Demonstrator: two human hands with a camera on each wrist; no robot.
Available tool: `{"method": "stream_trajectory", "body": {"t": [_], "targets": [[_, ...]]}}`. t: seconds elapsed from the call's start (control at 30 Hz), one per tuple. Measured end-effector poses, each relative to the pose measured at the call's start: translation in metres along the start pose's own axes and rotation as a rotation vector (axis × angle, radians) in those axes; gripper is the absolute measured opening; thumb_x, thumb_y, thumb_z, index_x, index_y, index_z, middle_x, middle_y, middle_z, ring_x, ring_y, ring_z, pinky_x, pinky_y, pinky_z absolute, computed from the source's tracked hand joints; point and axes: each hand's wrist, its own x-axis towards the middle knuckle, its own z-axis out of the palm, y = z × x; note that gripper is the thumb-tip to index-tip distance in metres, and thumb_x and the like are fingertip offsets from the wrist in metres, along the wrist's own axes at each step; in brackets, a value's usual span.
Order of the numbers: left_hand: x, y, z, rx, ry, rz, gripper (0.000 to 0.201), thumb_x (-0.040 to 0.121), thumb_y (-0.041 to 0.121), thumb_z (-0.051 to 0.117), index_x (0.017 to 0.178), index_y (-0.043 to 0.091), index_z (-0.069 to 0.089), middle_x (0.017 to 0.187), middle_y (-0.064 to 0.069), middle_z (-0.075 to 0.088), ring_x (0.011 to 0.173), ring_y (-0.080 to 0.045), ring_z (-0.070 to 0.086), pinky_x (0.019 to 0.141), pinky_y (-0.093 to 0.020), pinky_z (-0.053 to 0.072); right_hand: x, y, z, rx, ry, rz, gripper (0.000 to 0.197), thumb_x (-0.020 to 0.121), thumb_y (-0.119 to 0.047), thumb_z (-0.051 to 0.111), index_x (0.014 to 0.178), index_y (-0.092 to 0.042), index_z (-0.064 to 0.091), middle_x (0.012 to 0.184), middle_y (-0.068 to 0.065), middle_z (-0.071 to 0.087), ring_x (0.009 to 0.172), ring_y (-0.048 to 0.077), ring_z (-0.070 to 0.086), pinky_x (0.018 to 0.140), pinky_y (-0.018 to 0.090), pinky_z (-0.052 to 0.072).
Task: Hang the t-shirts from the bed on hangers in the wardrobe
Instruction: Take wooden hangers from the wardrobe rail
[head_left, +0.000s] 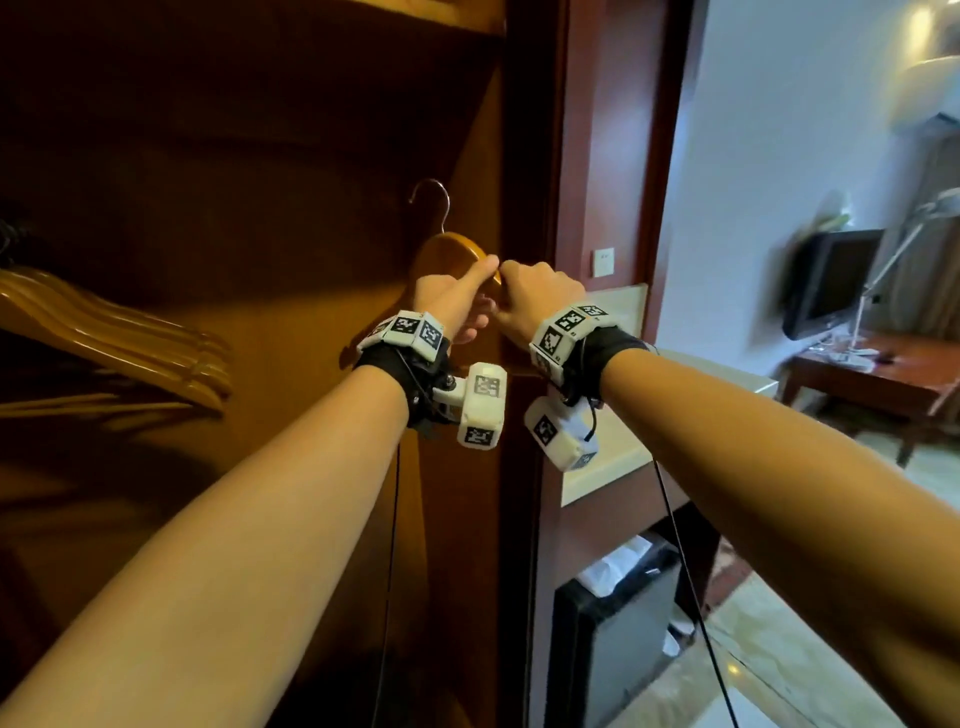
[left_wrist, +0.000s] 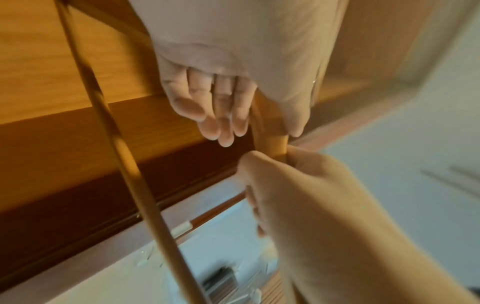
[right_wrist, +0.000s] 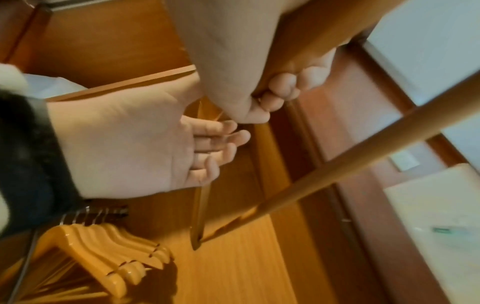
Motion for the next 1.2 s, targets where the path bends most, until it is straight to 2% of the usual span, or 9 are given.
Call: {"method": "stream_trajectory", "body": {"t": [0.17,0.33,0.47,0.57,0.73,0.83,0.93,1.03,1.2], "targets": [[-0.029,-0.005,0.073,0.221,0.164,0.297,0.059,0.084,0.061,0.058,0.059,0.008,0.067,0.058,-0.003,0.069,0.068,-0.019,0.063,0.074,-0.03,0.048,-0.061,0.082,-0.023,0.039,0.034,0.13,0.019,0.092,-0.033,0.054,0.105,-0.019,0.055,0.086,0.005,0.061,0.078,0.03,0.062,0.065,0.034,0.046],[-0.055,-0.023,0.147,0.442,0.249,0.459,0.032,0.088,0.046,0.057,0.087,0.014,0.058,0.093,-0.003,0.06,0.097,-0.027,0.053,0.076,-0.03,0.032,-0.125,0.174,-0.035,0.067,0.01,0.276,0.01,0.084,-0.031,0.061,0.091,-0.024,0.059,0.076,0.002,0.061,0.072,0.028,0.059,0.063,0.031,0.046],[-0.055,-0.041,0.213,0.455,-0.027,0.394,0.046,0.088,0.056,0.052,0.113,0.018,0.057,0.117,-0.003,0.059,0.108,-0.025,0.055,0.091,-0.039,0.047,-0.158,0.242,-0.048,0.072,-0.002,0.382,0.024,0.078,-0.029,0.063,0.066,-0.028,0.043,0.061,-0.005,0.051,0.062,0.024,0.053,0.055,0.026,0.034],[-0.05,-0.046,0.265,0.331,-0.309,0.289,0.047,0.086,0.063,0.049,0.105,0.02,0.056,0.102,-0.006,0.065,0.083,-0.025,0.066,0.07,-0.048,0.06,-0.165,0.285,-0.055,0.079,-0.027,0.42,0.021,0.077,-0.028,0.063,0.066,-0.026,0.045,0.06,-0.003,0.055,0.058,0.021,0.057,0.053,0.026,0.042],[-0.025,-0.055,0.363,0.247,-0.507,0.299,0.041,0.093,0.049,0.055,0.109,0.011,0.054,0.1,-0.011,0.06,0.085,-0.025,0.06,0.051,-0.031,0.057,-0.151,0.361,-0.053,0.033,0.011,0.495,0.014,0.077,-0.028,0.067,0.086,-0.021,0.059,0.074,0.003,0.063,0.067,0.025,0.062,0.061,0.033,0.051],[-0.002,-0.062,0.428,0.229,-0.623,0.318,0.038,0.094,0.048,0.055,0.11,0.013,0.052,0.105,-0.014,0.059,0.088,-0.025,0.059,0.055,-0.032,0.058,-0.135,0.415,-0.043,0.05,0.085,0.553,0.033,0.08,-0.034,0.07,0.108,-0.02,0.06,0.088,0.001,0.065,0.076,0.022,0.064,0.068,0.033,0.053],[0.025,-0.067,0.49,0.224,-0.711,0.33,0.042,0.091,0.054,0.054,0.109,0.015,0.054,0.103,-0.011,0.062,0.095,-0.029,0.062,0.073,-0.046,0.06,-0.122,0.468,-0.04,0.059,0.115,0.633,0.043,0.081,-0.037,0.072,0.117,-0.02,0.06,0.097,0.001,0.066,0.083,0.02,0.063,0.075,0.034,0.053],[0.045,-0.067,0.55,0.213,-0.824,0.347,0.048,0.087,0.056,0.055,0.106,0.013,0.058,0.1,-0.013,0.064,0.097,-0.032,0.063,0.081,-0.053,0.057,-0.12,0.52,-0.043,0.076,0.144,0.704,0.034,0.08,-0.038,0.073,0.107,-0.022,0.062,0.091,0.0,0.067,0.08,0.019,0.063,0.074,0.033,0.052],[0.055,-0.073,0.661,0.166,-0.998,0.367,0.04,0.092,0.042,0.062,0.112,0.008,0.058,0.103,-0.012,0.065,0.1,-0.03,0.065,0.072,-0.047,0.061,-0.132,0.617,-0.042,0.123,0.148,0.872,0.019,0.077,-0.033,0.075,0.089,-0.029,0.061,0.074,-0.004,0.063,0.07,0.017,0.062,0.068,0.031,0.048]]}}
